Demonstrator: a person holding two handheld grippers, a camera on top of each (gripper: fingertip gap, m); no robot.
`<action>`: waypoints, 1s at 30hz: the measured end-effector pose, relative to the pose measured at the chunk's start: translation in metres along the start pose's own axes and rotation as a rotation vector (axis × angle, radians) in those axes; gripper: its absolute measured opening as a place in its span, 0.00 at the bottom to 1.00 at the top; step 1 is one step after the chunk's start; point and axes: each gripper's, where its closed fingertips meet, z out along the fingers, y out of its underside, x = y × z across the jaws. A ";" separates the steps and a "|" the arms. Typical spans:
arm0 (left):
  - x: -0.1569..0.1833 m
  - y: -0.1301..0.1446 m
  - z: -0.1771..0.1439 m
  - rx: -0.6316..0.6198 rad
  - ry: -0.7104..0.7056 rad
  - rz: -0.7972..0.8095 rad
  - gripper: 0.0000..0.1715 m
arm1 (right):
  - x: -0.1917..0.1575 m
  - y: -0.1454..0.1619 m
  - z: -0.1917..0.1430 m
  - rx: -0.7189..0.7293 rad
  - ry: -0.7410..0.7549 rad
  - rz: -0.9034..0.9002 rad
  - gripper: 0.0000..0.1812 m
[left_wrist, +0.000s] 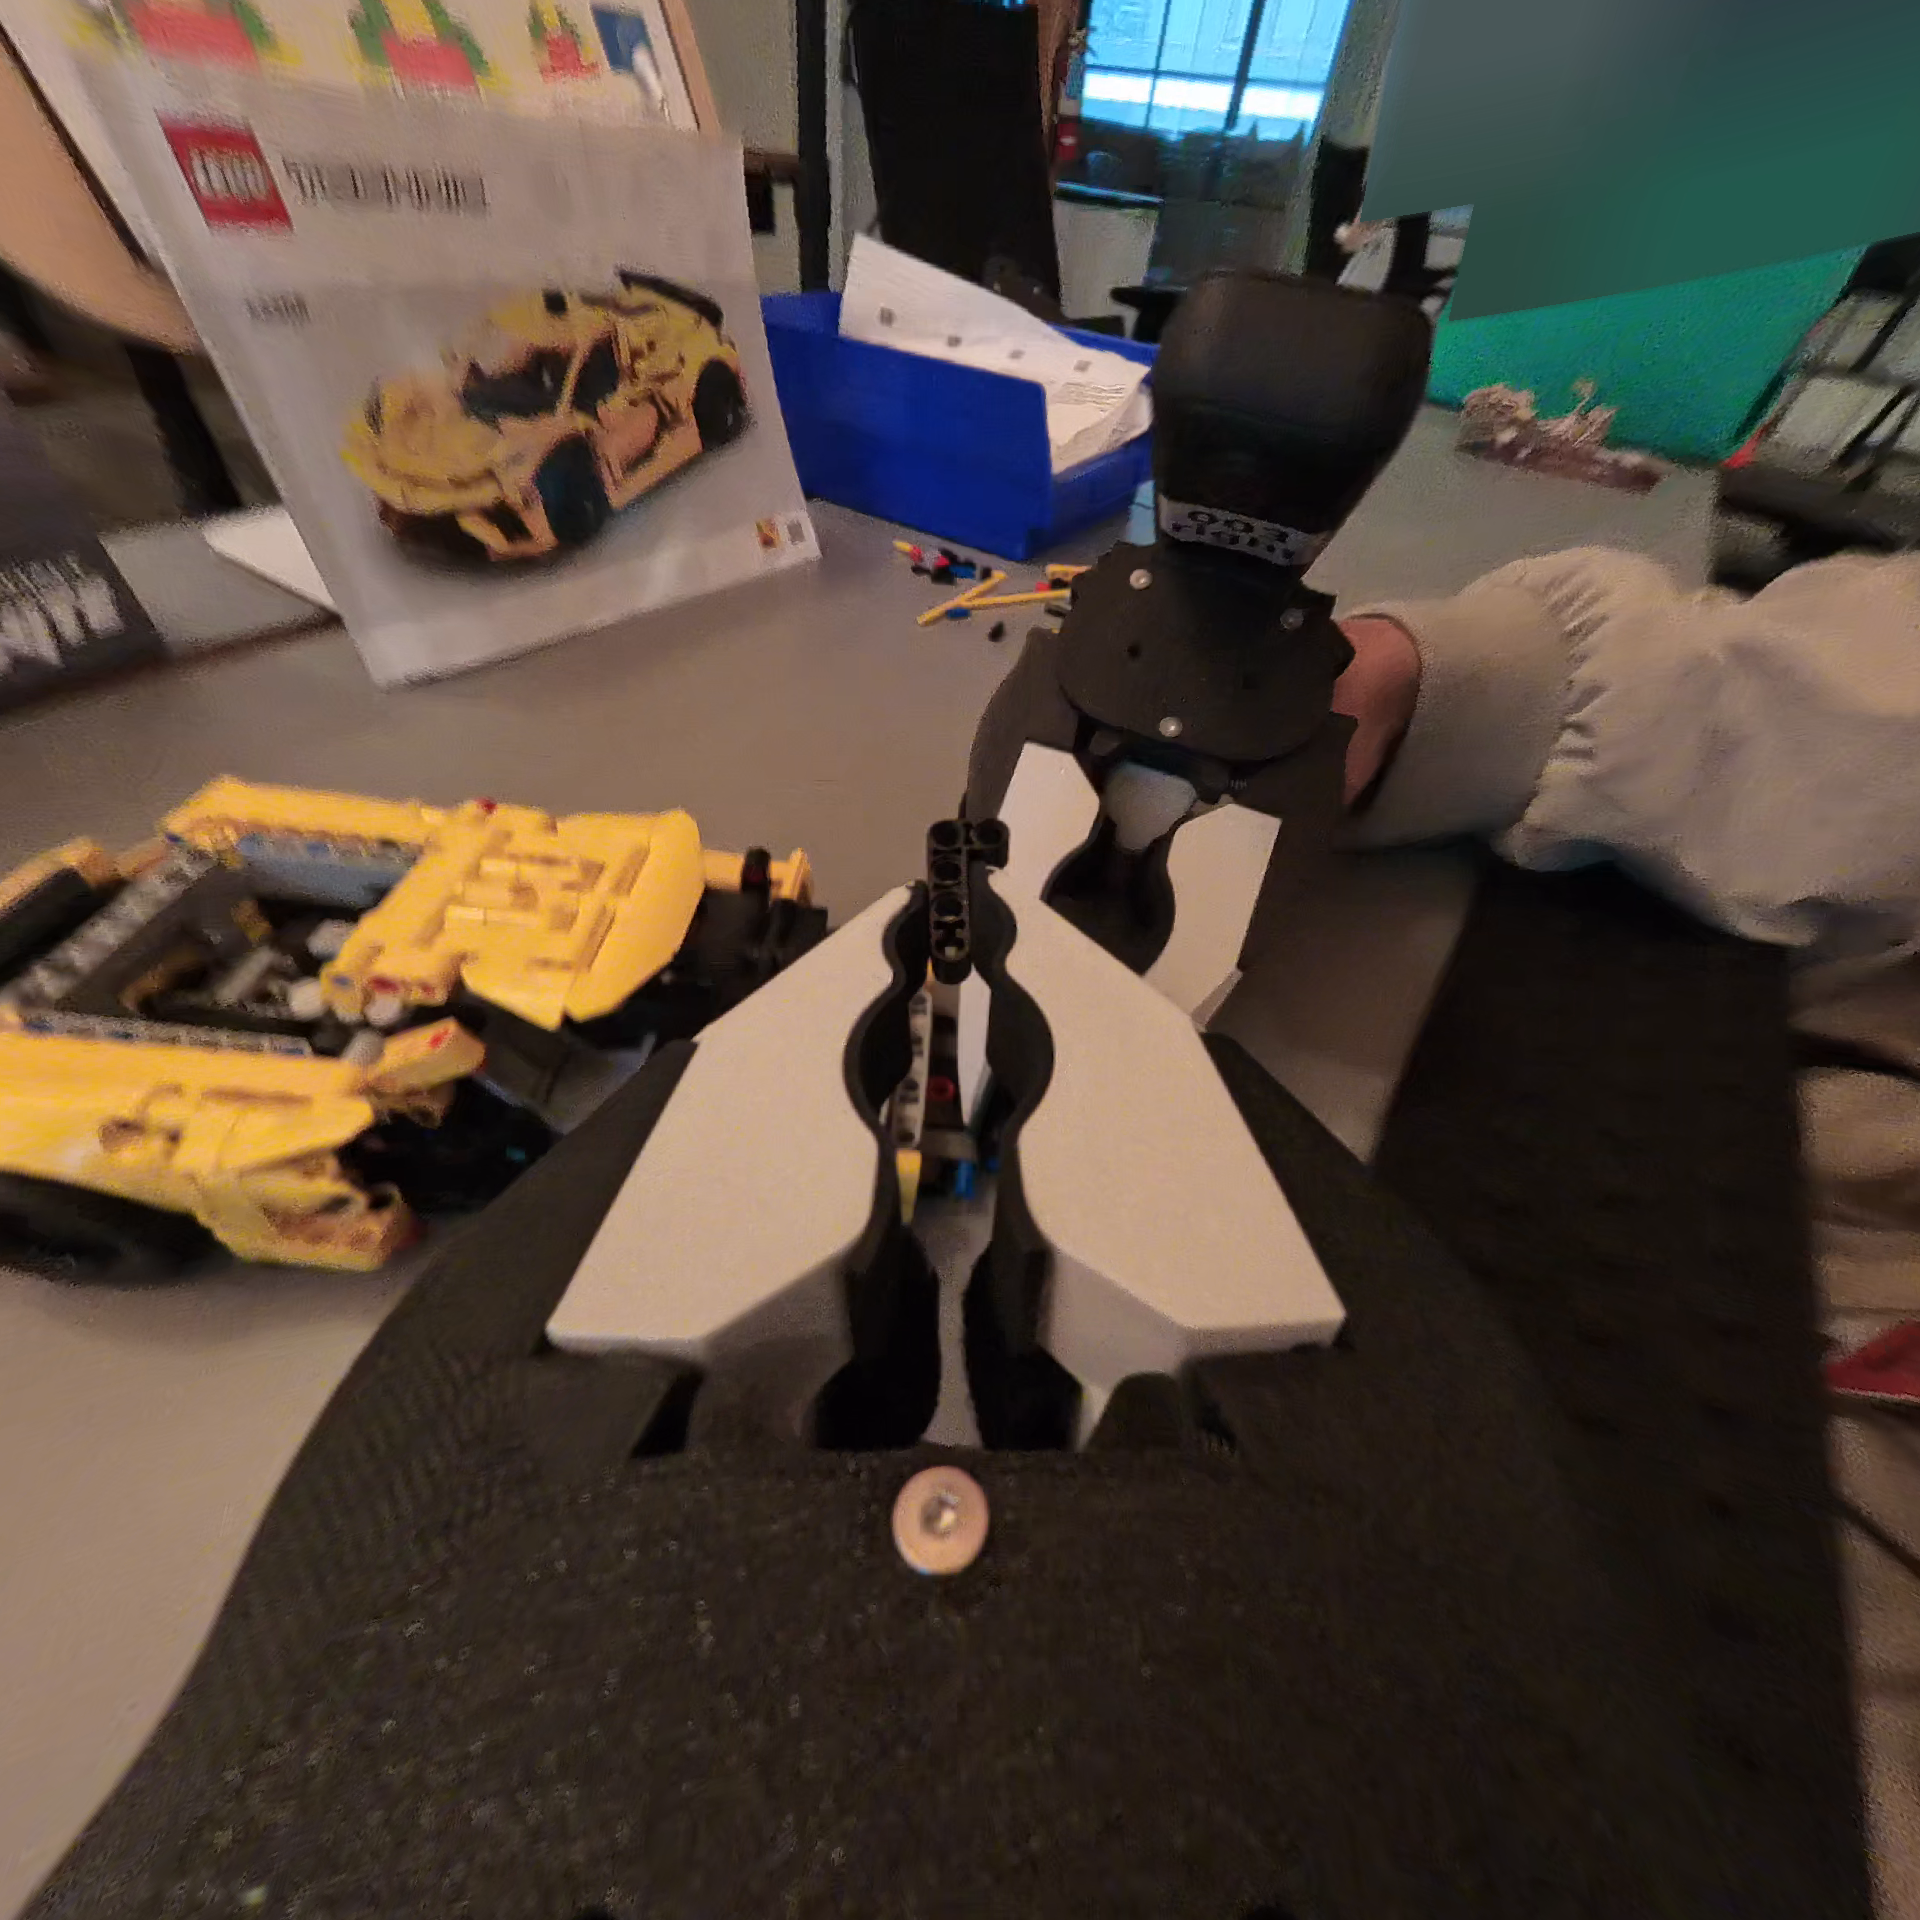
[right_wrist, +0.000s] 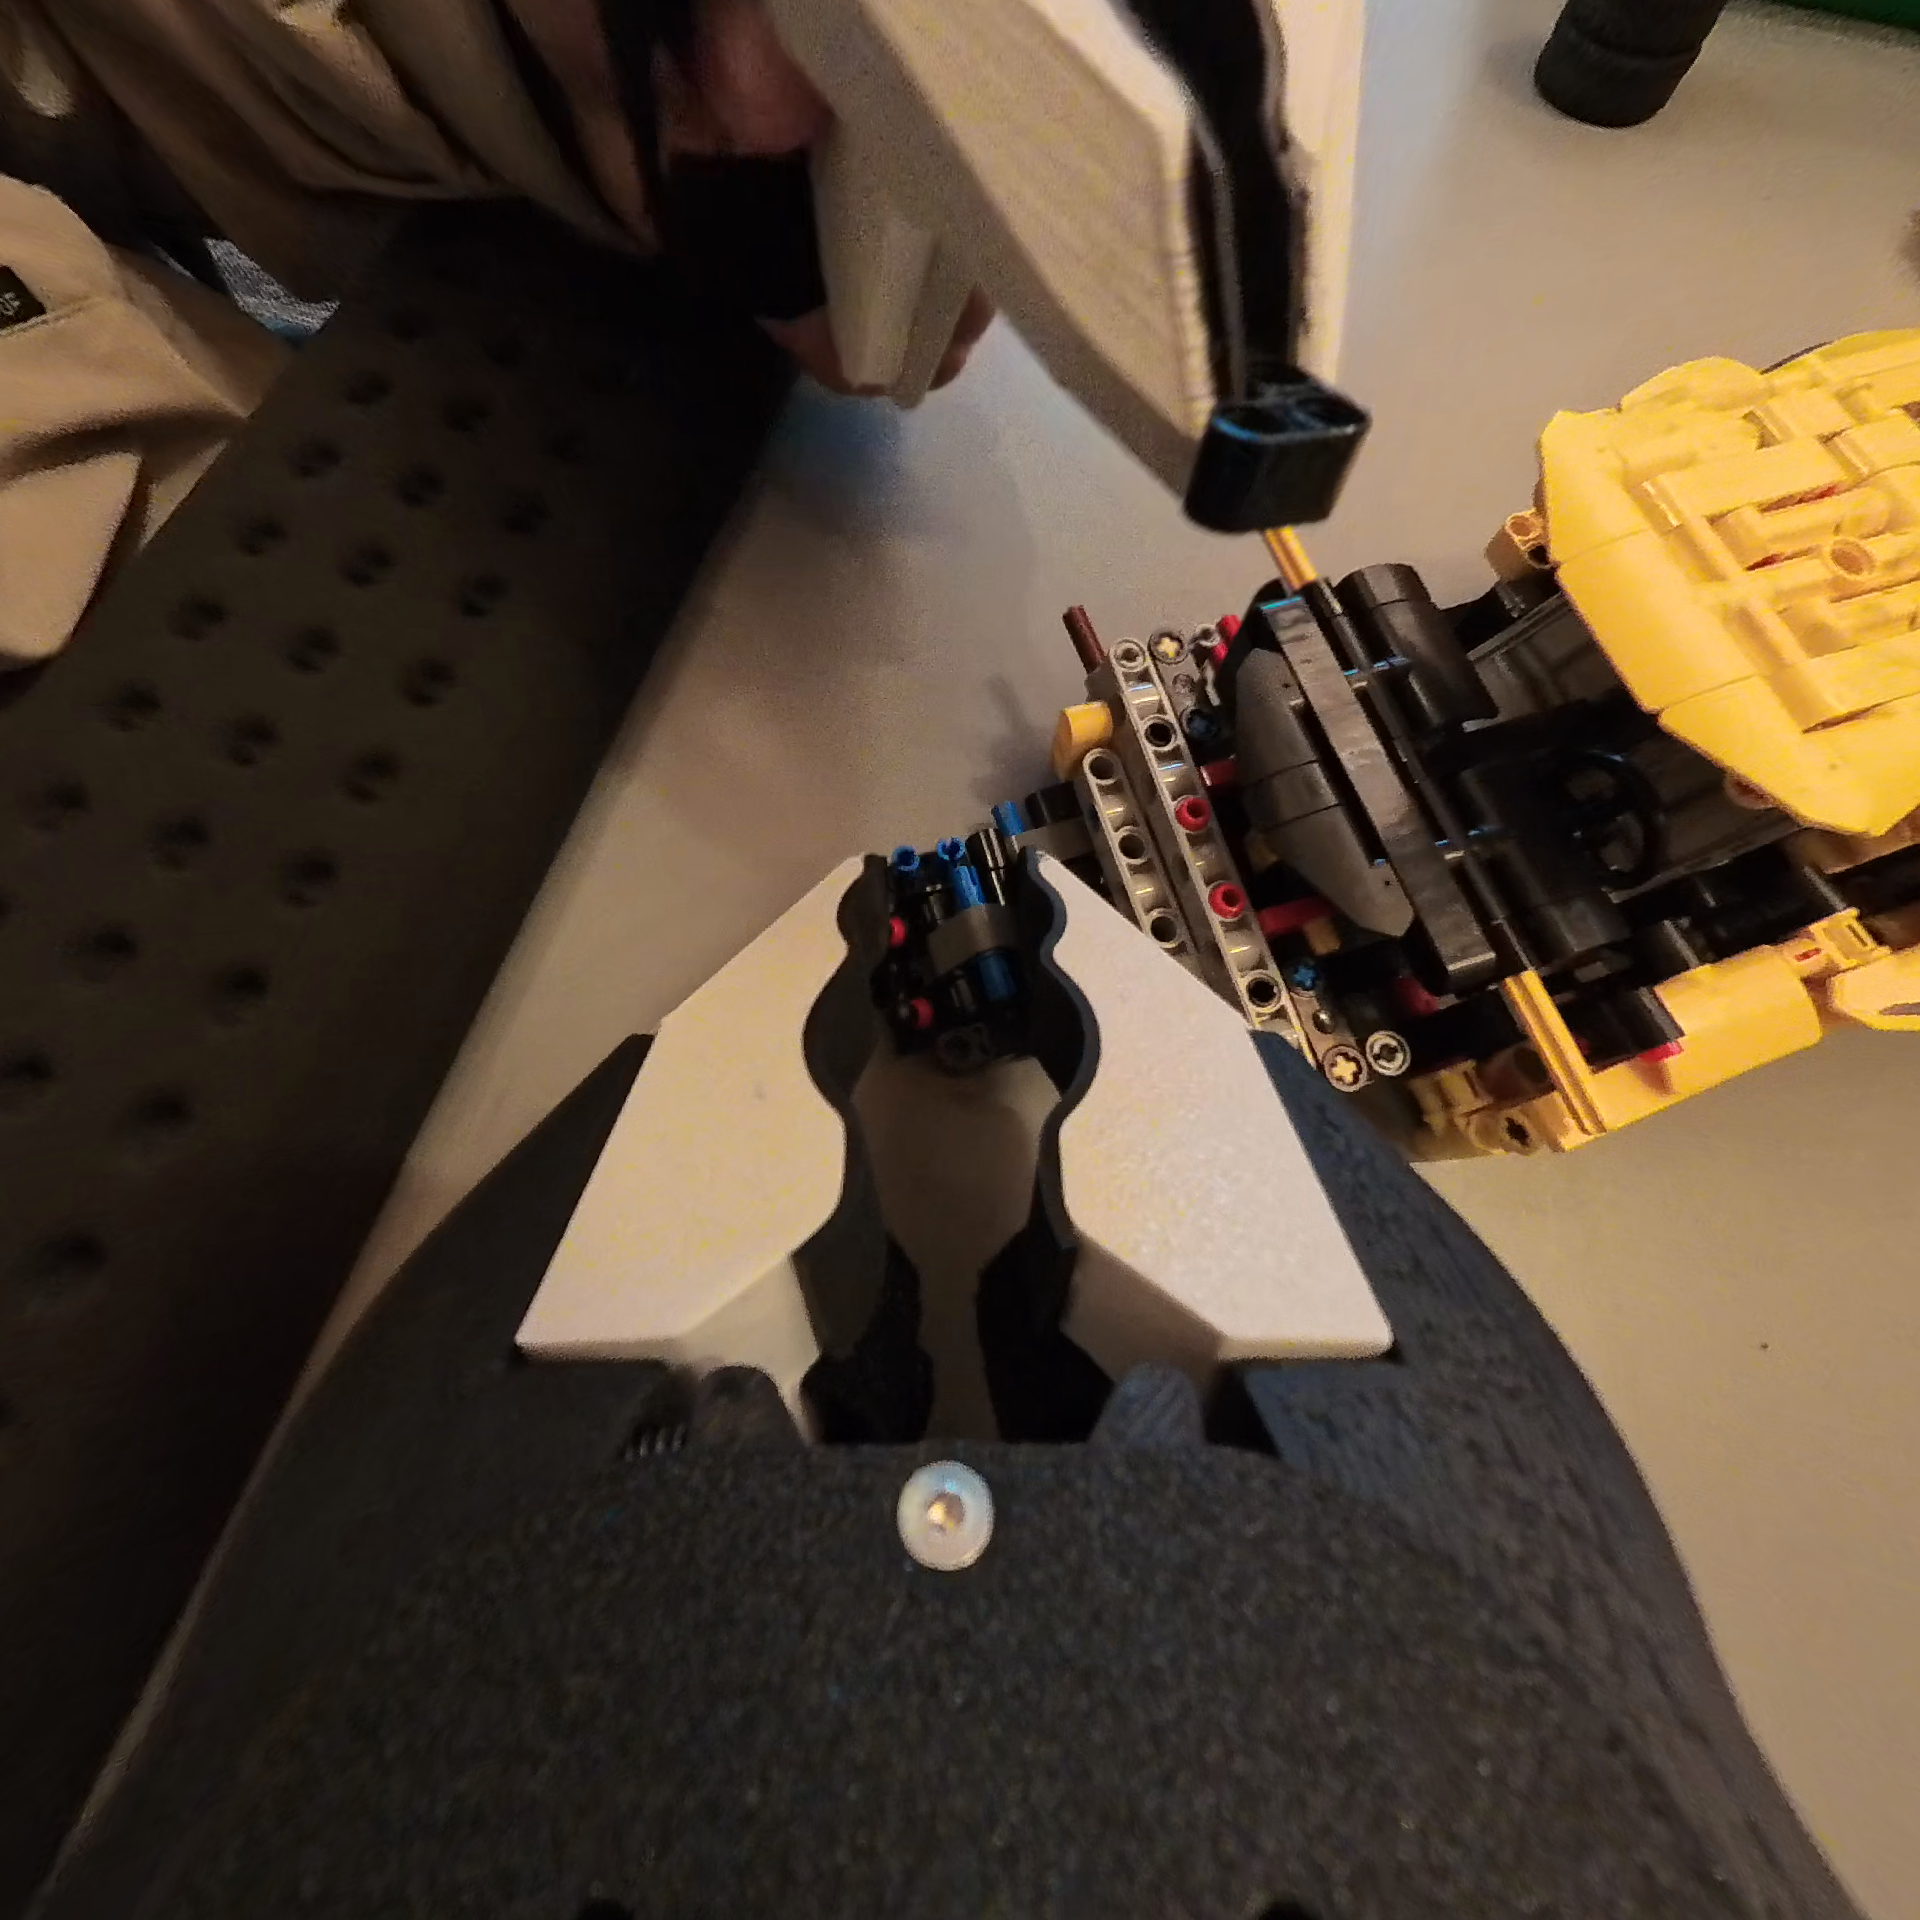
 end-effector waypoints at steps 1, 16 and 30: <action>-0.005 0.001 -0.003 -0.002 -0.008 -0.026 0.03 | 0.000 0.000 0.000 0.000 -0.002 0.003 0.14; 0.015 -0.012 0.001 0.051 -0.212 0.601 0.03 | 0.017 -0.069 -0.066 0.512 -0.125 0.607 0.17; 0.018 0.044 0.008 -0.227 -0.076 0.397 0.18 | 0.064 0.061 -0.207 0.348 0.620 0.817 0.03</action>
